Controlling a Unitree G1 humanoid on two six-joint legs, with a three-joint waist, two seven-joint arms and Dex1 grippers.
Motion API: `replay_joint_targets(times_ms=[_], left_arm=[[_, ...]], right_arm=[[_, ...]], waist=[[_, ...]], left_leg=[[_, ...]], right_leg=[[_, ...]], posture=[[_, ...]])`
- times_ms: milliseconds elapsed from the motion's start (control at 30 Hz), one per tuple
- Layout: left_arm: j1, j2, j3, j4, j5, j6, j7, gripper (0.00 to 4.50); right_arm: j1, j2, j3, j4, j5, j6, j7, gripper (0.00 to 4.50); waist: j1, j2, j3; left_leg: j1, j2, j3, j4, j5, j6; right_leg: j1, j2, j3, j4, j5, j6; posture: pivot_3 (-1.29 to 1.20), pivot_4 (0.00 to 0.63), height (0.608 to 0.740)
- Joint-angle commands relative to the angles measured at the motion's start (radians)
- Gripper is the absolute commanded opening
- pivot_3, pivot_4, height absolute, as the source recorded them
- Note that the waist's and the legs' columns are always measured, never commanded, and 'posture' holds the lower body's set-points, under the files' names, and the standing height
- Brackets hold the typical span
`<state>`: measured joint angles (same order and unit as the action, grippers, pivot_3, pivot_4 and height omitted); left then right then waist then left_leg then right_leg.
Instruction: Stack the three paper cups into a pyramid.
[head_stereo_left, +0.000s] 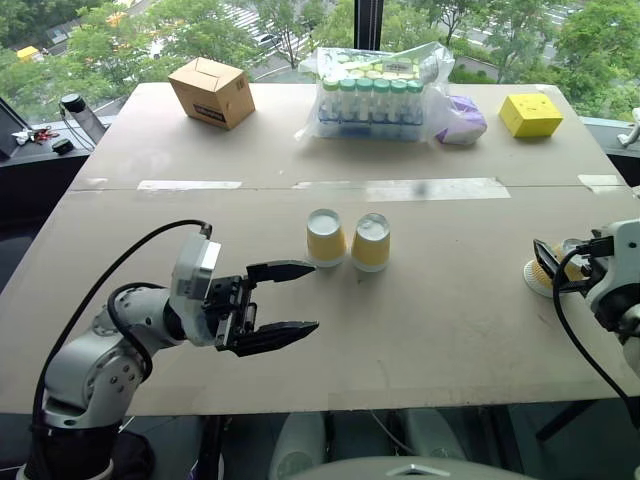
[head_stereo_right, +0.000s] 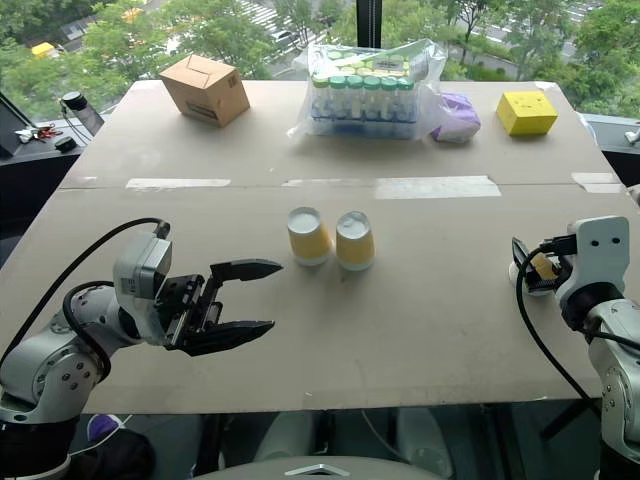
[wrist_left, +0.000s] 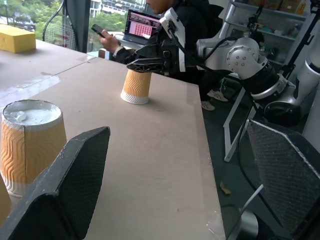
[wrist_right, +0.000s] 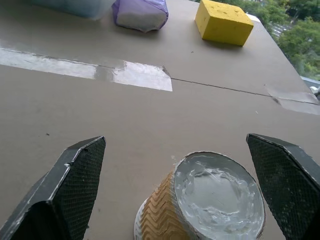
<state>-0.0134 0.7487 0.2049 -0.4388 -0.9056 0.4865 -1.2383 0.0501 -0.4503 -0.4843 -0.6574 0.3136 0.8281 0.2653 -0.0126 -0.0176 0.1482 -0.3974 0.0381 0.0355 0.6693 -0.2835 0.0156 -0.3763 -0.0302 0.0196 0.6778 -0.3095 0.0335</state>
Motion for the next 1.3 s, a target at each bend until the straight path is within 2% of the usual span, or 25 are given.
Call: replay_joint_targets(times_ms=[33, 433, 667, 767, 867, 900, 1000, 1100, 1233, 1300], left_arm=[[0.008, 0.018, 0.018, 0.003, 0.008, -0.025, -0.045, 4.5], [0.031, 0.017, 0.028, 0.0, 0.023, -0.044, -0.057, 4.5], [0.037, 0.014, 0.026, 0.001, 0.028, -0.051, -0.041, 4.5], [0.043, 0.009, 0.035, 0.01, 0.033, -0.059, -0.032, 4.5], [0.055, 0.006, 0.04, 0.015, 0.039, -0.069, -0.037, 4.5], [0.06, 0.005, 0.041, 0.015, 0.041, -0.071, -0.037, 4.5], [0.072, 0.002, 0.042, 0.008, 0.043, -0.075, -0.032, 4.5], [0.087, -0.003, 0.047, -0.001, 0.043, -0.076, -0.016, 4.5], [0.111, -0.011, 0.055, -0.011, 0.045, -0.081, 0.003, 4.5], [0.139, -0.01, 0.068, -0.019, 0.049, -0.088, 0.005, 4.5]], right_arm=[[0.019, 0.038, -0.061, -0.018, 0.004, -0.018, -0.048, 4.46], [0.004, 0.104, -0.075, 0.059, 0.019, -0.049, -0.115, 4.46], [-0.005, 0.107, -0.06, 0.12, 0.025, -0.088, -0.105, 4.46], [-0.007, 0.102, -0.05, 0.13, 0.03, -0.108, -0.094, 3.59], [-0.011, 0.093, -0.046, 0.128, 0.038, -0.116, -0.083, 2.22], [-0.012, 0.09, -0.045, 0.126, 0.042, -0.116, -0.081, 2.0], [-0.021, 0.073, -0.035, 0.121, 0.051, -0.121, -0.06, 1.99], [-0.07, 0.026, 0.026, 0.099, 0.086, -0.126, 0.014, 1.99], [-0.174, -0.036, 0.145, 0.067, 0.159, -0.103, 0.131, 1.99], [-0.287, -0.049, 0.226, 0.069, 0.213, -0.071, 0.183, 1.99]], waist=[[0.001, 0.0, 0.0], [-0.001, 0.0, 0.0], [-0.001, 0.0, 0.0], [-0.001, 0.0, 0.0], [-0.001, 0.0, 0.0], [-0.001, 0.0, 0.0], [-0.001, 0.0, 0.0], [-0.003, 0.0, 0.0], [-0.009, 0.001, 0.0], [-0.01, 0.0, 0.0]], left_leg=[[0.0, 0.0, 0.0, 0.0, 0.0, 0.0], [0.0, 0.0, 0.0, 0.0, 0.0, 0.0], [0.0, 0.0, 0.0, 0.0, 0.0, 0.0], [0.0, 0.0, 0.0, 0.0, 0.0, 0.0], [0.0, 0.0, 0.0, 0.0, 0.0, 0.0], [0.0, 0.0, 0.0, 0.0, 0.0, 0.0], [0.0, 0.0, 0.0, 0.0, 0.0, 0.0], [0.0, 0.0, 0.0, 0.0, 0.0, 0.0], [0.001, 0.001, 0.001, 0.0, -0.002, 0.003], [0.001, 0.001, 0.001, 0.0, -0.002, 0.003]], right_leg=[[0.0, 0.0, 0.0, 0.0, 0.0, 0.0], [0.0, 0.0, 0.0, 0.0, 0.0, 0.0], [0.0, 0.0, 0.0, 0.0, 0.0, 0.0], [0.0, 0.0, 0.001, 0.0, 0.0, 0.0], [0.0, 0.0, 0.0, 0.0, 0.0, 0.0], [0.0, 0.0, 0.0, 0.0, 0.0, 0.0], [0.0, 0.0, 0.001, 0.0, 0.0, 0.0], [0.0, 0.0, 0.001, 0.0, 0.0, 0.0], [0.0, 0.0, 0.001, 0.001, 0.0, 0.0], [0.0, -0.001, 0.001, 0.001, 0.0, 0.0]], posture=[[0.0, 0.15, 0.74], [0.0, 0.15, 0.74], [0.0, 0.15, 0.74], [0.0, 0.15, 0.74], [0.0, 0.15, 0.74], [0.0, 0.15, 0.74], [0.0, 0.15, 0.74], [0.0, 0.15, 0.74], [0.0, 0.15, 0.74], [0.0, 0.15, 0.74]])
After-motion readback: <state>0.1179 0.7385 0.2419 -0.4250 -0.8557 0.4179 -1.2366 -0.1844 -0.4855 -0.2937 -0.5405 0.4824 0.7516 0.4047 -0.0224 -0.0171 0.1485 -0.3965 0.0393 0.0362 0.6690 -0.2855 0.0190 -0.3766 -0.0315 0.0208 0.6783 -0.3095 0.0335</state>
